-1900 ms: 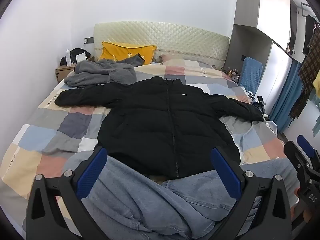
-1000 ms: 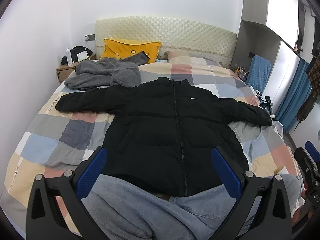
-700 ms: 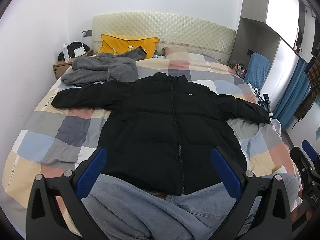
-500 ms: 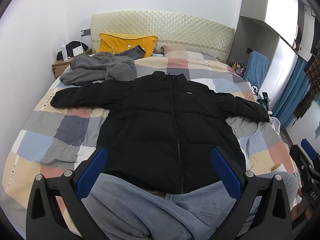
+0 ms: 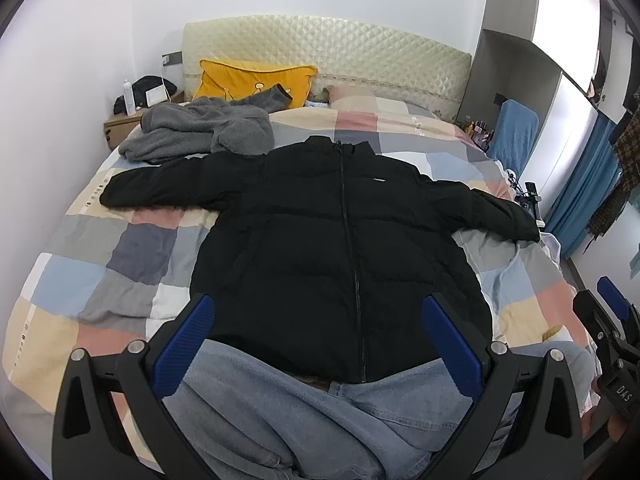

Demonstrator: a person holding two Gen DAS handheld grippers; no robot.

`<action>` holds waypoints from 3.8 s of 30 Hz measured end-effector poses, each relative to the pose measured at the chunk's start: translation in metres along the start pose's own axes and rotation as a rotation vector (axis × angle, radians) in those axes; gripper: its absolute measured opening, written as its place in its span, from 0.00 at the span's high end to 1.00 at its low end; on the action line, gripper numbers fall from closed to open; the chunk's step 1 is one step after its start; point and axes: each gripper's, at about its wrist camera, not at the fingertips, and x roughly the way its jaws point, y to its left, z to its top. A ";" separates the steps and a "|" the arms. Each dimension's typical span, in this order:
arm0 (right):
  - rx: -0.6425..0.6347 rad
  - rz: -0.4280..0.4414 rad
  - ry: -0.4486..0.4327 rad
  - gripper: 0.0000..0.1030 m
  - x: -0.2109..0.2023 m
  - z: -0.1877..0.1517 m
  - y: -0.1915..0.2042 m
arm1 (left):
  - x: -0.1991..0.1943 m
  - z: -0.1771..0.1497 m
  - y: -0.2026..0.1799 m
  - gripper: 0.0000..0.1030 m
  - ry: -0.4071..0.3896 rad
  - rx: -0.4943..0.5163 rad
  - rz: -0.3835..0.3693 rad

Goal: Fold large clothes

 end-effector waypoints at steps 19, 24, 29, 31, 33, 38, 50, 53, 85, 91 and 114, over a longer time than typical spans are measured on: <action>0.011 0.001 0.014 0.00 0.004 -0.006 0.000 | 0.011 -0.007 -0.003 0.00 0.017 0.009 -0.009; -0.013 -0.010 -0.014 0.00 0.002 -0.004 0.006 | 0.015 -0.010 -0.008 0.00 0.029 0.019 -0.030; -0.009 -0.030 -0.013 0.00 0.010 -0.012 0.006 | 0.020 -0.016 -0.015 0.00 0.029 0.062 -0.041; -0.012 -0.035 -0.005 0.00 0.015 -0.016 0.006 | 0.024 -0.018 -0.015 0.00 0.023 0.065 -0.047; -0.018 -0.035 0.003 0.00 0.020 -0.019 0.007 | 0.030 -0.021 -0.016 0.00 0.017 0.060 -0.058; -0.049 -0.011 0.002 0.00 0.029 -0.022 0.012 | 0.044 -0.022 -0.024 0.00 0.028 0.084 -0.070; -0.054 0.000 -0.114 0.00 0.025 0.030 -0.001 | 0.032 0.023 -0.041 0.00 -0.058 0.072 -0.082; -0.044 -0.026 -0.138 0.00 0.023 0.043 -0.008 | 0.029 0.041 -0.050 0.00 -0.079 0.066 -0.116; 0.035 -0.106 -0.159 0.00 0.172 0.073 -0.117 | 0.136 0.130 -0.101 0.00 -0.165 0.131 -0.232; 0.058 -0.097 -0.119 0.00 0.221 0.047 -0.147 | 0.203 0.114 -0.071 0.00 -0.162 0.147 -0.091; 0.263 -0.397 -0.029 0.00 0.337 0.028 -0.302 | 0.270 0.074 -0.040 0.00 -0.045 0.090 -0.060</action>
